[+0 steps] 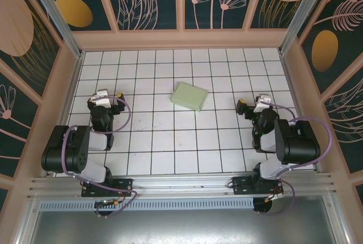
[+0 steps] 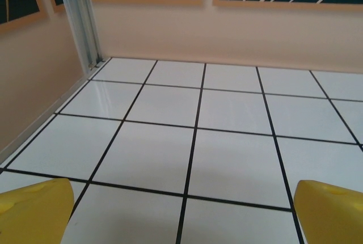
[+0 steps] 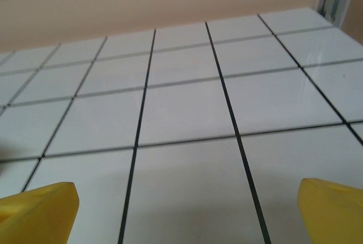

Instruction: Fold the paper box

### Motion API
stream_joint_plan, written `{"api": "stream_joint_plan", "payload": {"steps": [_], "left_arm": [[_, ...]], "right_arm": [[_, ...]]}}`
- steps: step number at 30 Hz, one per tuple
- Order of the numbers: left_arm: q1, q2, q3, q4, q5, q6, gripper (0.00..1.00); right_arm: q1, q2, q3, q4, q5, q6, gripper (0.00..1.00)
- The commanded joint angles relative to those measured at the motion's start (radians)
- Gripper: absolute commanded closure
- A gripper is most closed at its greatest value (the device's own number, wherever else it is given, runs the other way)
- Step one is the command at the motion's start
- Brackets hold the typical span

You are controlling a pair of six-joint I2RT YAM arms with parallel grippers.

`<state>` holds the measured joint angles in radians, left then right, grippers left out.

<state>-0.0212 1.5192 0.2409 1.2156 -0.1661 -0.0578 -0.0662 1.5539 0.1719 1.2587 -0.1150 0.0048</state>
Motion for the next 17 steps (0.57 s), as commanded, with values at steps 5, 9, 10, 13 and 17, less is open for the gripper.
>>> {"api": "stream_joint_plan", "payload": {"steps": [5,9,10,13,17], "left_arm": [[0.004,0.001,-0.008,0.062,-0.005,-0.022,0.01],[0.005,0.0,-0.006,0.059,-0.004,-0.021,0.01],[0.004,0.001,-0.005,0.058,-0.004,-0.02,0.01],[0.005,0.001,-0.003,0.056,-0.003,-0.022,0.01],[0.005,-0.001,-0.007,0.061,-0.002,-0.021,0.01]], "right_arm": [[-0.015,0.004,0.037,0.073,-0.026,0.028,0.01],[-0.013,0.003,0.039,0.069,-0.026,0.026,0.01],[-0.013,0.002,0.039,0.068,-0.026,0.026,0.01],[-0.013,0.003,0.038,0.069,-0.026,0.026,0.01],[-0.013,0.003,0.04,0.07,-0.026,0.026,0.01]]}}
